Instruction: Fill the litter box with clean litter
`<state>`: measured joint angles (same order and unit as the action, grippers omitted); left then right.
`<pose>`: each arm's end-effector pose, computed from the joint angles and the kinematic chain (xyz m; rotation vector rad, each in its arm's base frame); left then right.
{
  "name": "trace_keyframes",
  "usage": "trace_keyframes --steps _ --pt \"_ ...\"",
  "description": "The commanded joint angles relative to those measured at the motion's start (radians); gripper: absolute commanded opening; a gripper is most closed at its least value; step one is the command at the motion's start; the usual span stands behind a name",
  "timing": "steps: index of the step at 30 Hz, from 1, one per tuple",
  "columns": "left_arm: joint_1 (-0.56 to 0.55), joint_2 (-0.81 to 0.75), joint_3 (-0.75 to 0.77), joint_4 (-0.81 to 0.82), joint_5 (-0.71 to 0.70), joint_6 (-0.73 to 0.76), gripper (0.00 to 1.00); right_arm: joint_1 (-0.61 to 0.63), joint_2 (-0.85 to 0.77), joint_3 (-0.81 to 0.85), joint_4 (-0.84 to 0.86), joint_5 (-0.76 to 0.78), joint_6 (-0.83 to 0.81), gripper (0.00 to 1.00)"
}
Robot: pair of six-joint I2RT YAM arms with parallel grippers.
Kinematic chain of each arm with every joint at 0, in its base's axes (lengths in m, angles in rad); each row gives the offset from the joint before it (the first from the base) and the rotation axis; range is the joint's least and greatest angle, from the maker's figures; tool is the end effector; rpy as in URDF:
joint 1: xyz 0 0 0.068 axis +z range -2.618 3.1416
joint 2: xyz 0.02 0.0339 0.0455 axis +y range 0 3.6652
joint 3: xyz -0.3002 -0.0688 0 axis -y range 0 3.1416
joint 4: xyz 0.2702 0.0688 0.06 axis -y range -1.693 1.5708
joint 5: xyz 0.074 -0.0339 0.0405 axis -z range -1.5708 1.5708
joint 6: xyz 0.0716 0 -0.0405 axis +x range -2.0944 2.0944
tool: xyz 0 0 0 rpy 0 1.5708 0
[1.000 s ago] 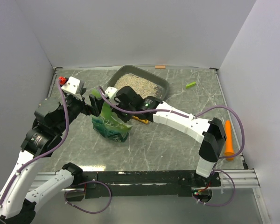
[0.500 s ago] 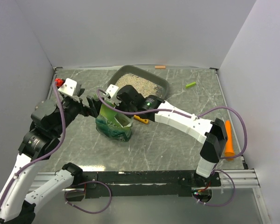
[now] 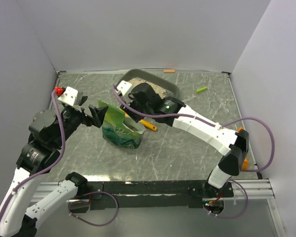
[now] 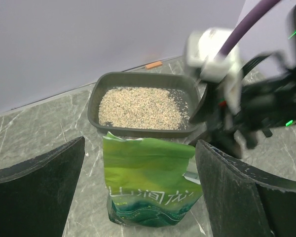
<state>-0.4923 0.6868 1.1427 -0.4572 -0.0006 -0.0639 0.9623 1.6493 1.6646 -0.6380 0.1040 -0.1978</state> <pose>0.1319 -0.0707 0.4765 0.3373 1.5526 -0.4351 0.2523 0.3492 0.3922 -1.1601 1.8780 0.3157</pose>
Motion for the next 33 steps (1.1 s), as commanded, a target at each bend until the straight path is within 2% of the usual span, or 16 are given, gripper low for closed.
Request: trace_keyframes --steps 1,4,10,16,22,27,33 --pt "0.003 -0.012 -0.001 0.0 0.008 0.004 0.97 -0.013 -0.126 0.098 -0.023 -0.023 0.037 0.59" --pt "0.003 -0.016 -0.006 -0.001 0.007 0.006 0.97 -0.03 -0.177 0.103 -0.057 -0.016 0.05 0.63" --pt "0.003 -0.012 -0.026 0.024 0.046 0.053 0.97 -0.048 -0.252 0.058 -0.126 -0.099 0.083 0.68" --pt "0.003 0.01 -0.04 0.063 0.097 0.246 0.97 -0.048 -0.335 -0.071 -0.12 -0.159 0.098 0.72" --pt "0.003 0.051 -0.015 -0.018 0.203 0.551 0.97 -0.048 -0.443 -0.218 -0.092 -0.205 0.138 0.75" --pt "0.003 0.103 0.025 -0.105 0.199 0.734 0.97 -0.05 -0.536 -0.344 -0.046 -0.25 0.166 0.76" --pt "0.003 0.184 0.06 -0.169 0.205 0.812 0.97 -0.048 -0.605 -0.422 -0.031 -0.294 0.186 0.76"
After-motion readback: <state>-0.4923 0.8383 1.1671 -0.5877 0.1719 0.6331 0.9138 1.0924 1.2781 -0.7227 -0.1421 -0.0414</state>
